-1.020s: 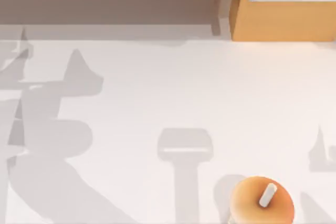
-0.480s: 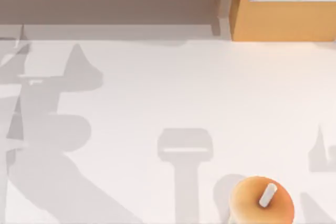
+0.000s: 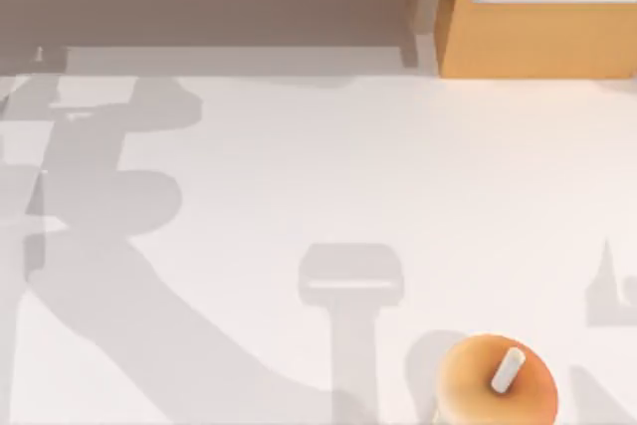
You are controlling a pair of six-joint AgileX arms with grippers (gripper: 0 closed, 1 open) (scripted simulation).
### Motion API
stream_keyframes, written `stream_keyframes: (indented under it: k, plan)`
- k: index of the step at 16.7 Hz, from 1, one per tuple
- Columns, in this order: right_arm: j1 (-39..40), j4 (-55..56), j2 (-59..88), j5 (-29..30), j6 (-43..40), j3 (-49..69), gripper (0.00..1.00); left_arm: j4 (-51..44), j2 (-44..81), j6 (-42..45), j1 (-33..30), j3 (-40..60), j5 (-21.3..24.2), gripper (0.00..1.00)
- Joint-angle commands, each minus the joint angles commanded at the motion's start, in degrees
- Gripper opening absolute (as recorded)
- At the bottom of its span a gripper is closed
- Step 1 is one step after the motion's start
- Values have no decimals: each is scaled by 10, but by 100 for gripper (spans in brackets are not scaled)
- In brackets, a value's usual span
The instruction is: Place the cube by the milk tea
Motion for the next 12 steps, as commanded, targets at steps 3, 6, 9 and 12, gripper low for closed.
stream_keyframes:
  k: [3,6,9,12]
  plan:
    - [0,0,0,0,0,0,100,-1,14,1,-2,10,-2,100]
    - [0,0,0,0,0,0,100,-1,14,1,-2,10,-2,100]
    - [0,0,0,0,0,0,100,-1,14,1,-2,10,-2,77]
    - [0,0,0,0,0,0,100,-1,14,1,-2,10,-2,55]
